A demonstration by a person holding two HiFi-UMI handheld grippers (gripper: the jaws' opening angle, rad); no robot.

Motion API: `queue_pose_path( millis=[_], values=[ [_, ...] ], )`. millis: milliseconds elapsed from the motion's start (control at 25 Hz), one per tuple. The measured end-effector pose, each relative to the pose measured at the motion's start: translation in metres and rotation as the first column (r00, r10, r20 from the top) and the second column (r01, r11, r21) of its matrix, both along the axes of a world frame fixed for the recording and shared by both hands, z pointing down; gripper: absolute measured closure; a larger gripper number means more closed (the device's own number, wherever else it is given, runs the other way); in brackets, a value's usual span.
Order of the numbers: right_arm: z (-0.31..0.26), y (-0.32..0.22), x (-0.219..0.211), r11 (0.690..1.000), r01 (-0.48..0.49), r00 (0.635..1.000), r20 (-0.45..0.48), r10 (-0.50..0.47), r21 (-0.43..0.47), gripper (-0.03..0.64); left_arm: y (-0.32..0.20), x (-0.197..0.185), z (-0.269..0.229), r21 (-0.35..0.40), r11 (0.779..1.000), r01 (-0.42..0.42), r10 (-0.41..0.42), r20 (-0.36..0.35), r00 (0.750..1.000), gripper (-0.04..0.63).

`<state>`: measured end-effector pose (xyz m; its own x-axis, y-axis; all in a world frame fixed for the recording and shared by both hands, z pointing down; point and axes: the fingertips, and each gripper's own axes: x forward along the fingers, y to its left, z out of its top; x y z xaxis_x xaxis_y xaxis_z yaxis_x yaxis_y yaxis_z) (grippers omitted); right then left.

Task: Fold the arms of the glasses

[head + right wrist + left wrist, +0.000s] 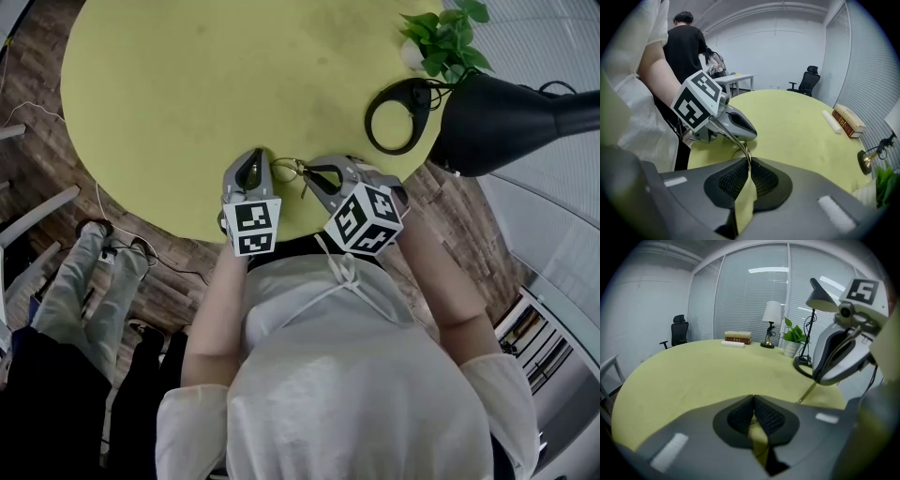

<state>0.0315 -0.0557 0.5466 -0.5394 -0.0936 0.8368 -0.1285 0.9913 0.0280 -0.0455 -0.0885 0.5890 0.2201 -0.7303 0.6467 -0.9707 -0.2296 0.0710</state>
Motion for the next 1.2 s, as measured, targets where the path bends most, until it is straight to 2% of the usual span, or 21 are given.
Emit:
queue_pose_path(
  millis=[240, 560, 760, 880, 1200],
  values=[
    [0.001, 0.001, 0.001, 1.000, -0.006, 1.000, -0.001, 0.006, 0.007, 0.601, 0.000, 0.000, -0.003, -0.015, 1.000, -0.012, 0.012, -0.027, 1.000, 0.589],
    [0.004, 0.001, 0.003, 0.999, -0.008, 1.000, -0.024, 0.009, 0.042, 0.601, 0.008, -0.019, -0.039, -0.021, 0.999, 0.036, -0.038, -0.144, 0.989, 0.589],
    [0.002, 0.004, -0.002, 0.998, 0.004, 0.999, -0.035, -0.002, 0.061, 0.601, 0.050, -0.021, -0.027, -0.133, 0.991, 0.009, -0.036, -0.196, 0.980, 0.589],
    [0.002, 0.007, -0.007, 0.998, 0.017, 0.999, -0.037, -0.015, 0.066, 0.603, 0.070, -0.023, -0.013, -0.189, 0.982, 0.010, -0.045, -0.184, 0.982, 0.589],
    [0.001, 0.012, -0.015, 0.995, 0.057, 0.997, -0.060, -0.052, 0.080, 0.601, 0.076, -0.036, 0.013, -0.284, 0.954, 0.091, -0.156, -0.216, 0.964, 0.589]
  ],
)
